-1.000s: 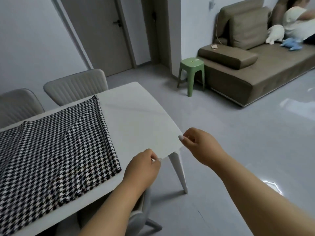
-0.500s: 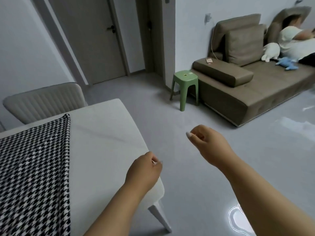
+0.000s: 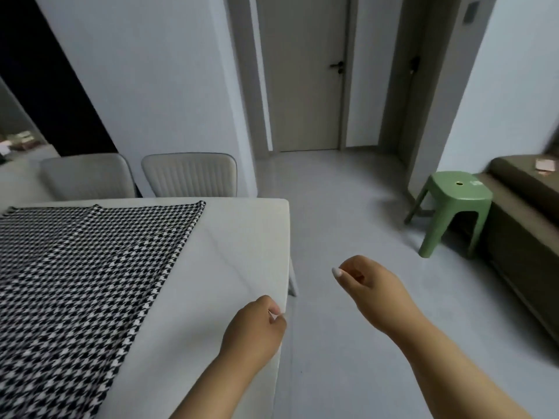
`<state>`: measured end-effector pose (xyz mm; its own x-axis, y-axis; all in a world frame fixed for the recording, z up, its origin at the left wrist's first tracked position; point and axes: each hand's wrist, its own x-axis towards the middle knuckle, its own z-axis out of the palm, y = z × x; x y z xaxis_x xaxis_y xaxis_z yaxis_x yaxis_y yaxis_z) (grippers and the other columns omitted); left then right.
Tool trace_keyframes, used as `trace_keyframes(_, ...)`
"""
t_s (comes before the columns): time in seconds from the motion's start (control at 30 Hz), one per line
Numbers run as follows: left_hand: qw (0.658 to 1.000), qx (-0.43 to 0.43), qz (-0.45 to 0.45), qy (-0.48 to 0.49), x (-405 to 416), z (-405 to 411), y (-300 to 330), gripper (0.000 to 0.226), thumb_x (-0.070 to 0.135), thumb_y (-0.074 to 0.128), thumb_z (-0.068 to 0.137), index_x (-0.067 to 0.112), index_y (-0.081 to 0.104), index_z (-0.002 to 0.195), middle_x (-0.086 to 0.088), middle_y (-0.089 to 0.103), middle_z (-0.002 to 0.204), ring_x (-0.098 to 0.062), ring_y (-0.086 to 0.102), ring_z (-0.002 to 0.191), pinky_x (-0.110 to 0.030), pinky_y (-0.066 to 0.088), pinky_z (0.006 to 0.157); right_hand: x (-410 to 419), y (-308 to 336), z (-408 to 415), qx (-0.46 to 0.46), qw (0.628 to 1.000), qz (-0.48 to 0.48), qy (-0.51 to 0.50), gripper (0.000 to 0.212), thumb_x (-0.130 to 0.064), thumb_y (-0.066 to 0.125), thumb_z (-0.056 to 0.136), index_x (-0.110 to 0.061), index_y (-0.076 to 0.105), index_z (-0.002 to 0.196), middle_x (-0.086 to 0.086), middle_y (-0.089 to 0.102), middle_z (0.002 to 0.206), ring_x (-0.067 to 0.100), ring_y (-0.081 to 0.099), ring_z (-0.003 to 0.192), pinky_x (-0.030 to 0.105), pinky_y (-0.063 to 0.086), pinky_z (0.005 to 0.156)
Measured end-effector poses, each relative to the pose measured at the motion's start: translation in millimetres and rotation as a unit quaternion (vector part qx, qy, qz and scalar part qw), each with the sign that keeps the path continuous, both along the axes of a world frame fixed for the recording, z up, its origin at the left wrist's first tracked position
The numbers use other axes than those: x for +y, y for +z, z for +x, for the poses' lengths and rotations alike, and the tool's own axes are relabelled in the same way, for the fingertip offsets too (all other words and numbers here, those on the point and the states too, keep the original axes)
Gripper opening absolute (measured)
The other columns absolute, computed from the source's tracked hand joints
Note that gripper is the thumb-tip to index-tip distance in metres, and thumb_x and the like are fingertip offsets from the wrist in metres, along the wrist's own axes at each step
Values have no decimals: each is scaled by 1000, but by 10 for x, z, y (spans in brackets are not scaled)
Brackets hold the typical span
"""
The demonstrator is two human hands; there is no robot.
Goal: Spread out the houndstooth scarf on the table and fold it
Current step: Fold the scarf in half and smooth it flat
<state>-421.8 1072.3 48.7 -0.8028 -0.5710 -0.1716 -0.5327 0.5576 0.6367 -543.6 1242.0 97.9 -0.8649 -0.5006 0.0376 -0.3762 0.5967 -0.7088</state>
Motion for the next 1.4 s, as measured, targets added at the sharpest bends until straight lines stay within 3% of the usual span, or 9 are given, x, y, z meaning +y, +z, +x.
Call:
trace_keyframes(0.33,986,-35,16,160,260,-267,-148,13,35,53,88,27,59,97,11,64,88,-12,62,88,-27,50,80,-292,-163,-869,-57,987,5,147,23,-45,51,92,-24,59,91,-7,62,83,9,56,73,27,45,64)
trace_keyframes(0.67,958,1,-6,286,-643,-311,-223,24,40,56,90,25,54,109,10,60,86,-9,61,85,-25,49,79,-1644,-285,-1099,-73,957,8,279,25,-47,50,92,-24,58,86,-8,57,72,8,53,65,27,43,63)
trace_keyframes(0.83,952,12,-18,305,-1298,-400,-190,26,40,53,93,24,52,113,12,59,86,-1,58,81,-17,43,65,-2440,-251,-1186,-52,942,21,331,24,-48,49,92,-26,56,84,-8,57,75,6,52,65,21,39,58)
trace_keyframes(0.93,946,3,-18,325,-1607,-418,-177,28,40,53,92,23,52,114,11,58,86,-3,56,78,-19,42,63,-2850,-232,-1187,-54,936,19,348,24,-47,50,92,-24,58,88,-7,59,76,7,53,66,23,41,60)
trace_keyframes(1.1,927,-10,5,375,-1970,-352,-186,29,39,53,92,22,52,115,14,56,87,-6,56,84,-24,45,74,-3406,-299,-1118,-62,920,47,384,27,-48,50,92,-22,59,90,-5,61,79,8,55,66,26,44,64)
trace_keyframes(1.2,909,-25,45,414,-2158,-259,-251,26,39,53,93,22,51,112,14,53,87,-4,52,80,-23,40,67,-3756,-398,-1054,-53,905,76,415,29,-48,49,92,-21,59,90,-6,61,79,9,56,69,25,43,63)
trace_keyframes(1.27,889,-35,79,449,-2276,-183,-357,19,36,54,91,19,53,99,10,52,81,-5,48,71,-22,38,59,-4001,-495,-1011,-51,894,91,435,28,-47,49,93,-21,58,91,-6,60,80,10,56,71,25,43,63)
trace_keyframes(1.33,834,6,158,529,-2417,-122,-462,17,34,57,84,20,50,77,4,52,75,-10,47,63,-27,46,60,-4260,-633,-982,-62,886,113,445,28,-45,49,93,-19,58,94,-2,61,83,14,58,75,28,43,65)
trace_keyframes(1.4,705,109,281,642,-2539,-86,-572,19,25,62,79,14,50,69,-5,51,71,-17,48,61,-28,51,58,-4548,-843,-997,-102,883,132,438,27,-44,52,92,-17,57,94,0,61,82,17,60,78,29,45,66)
